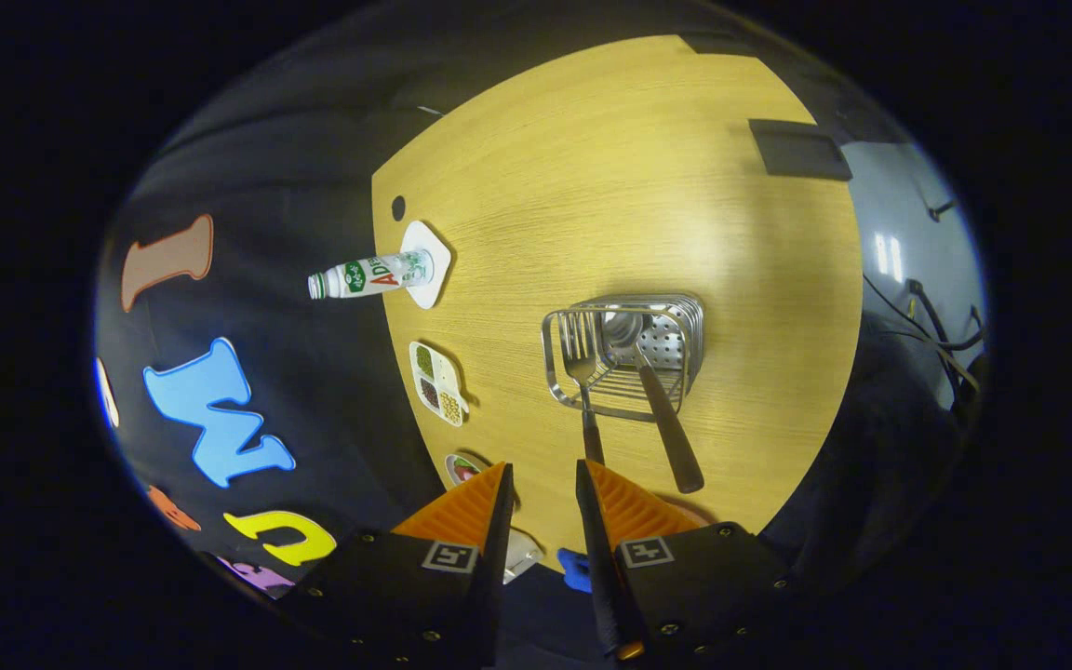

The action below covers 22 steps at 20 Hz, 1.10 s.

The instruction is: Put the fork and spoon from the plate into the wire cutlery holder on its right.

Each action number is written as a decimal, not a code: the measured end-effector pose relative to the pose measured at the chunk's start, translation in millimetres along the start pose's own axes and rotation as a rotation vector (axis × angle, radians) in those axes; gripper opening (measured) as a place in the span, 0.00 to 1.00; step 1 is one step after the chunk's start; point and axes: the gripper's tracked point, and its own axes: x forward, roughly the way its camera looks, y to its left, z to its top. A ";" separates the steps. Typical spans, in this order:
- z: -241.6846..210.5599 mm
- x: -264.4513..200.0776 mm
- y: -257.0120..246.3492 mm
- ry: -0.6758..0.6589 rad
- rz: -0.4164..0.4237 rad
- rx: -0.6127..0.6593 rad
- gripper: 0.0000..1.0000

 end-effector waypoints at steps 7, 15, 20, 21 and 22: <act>-2.3 -2.8 18.8 -0.080 -0.003 -0.255 0.41; 10.2 -19.8 57.9 -0.329 -0.018 -0.759 0.41; 14.4 -42.1 88.3 -0.516 0.022 -0.974 0.41; 15.6 -46.9 93.4 -0.555 0.029 -1.010 0.41; 16.0 -52.4 99.1 -0.593 0.038 -1.039 0.41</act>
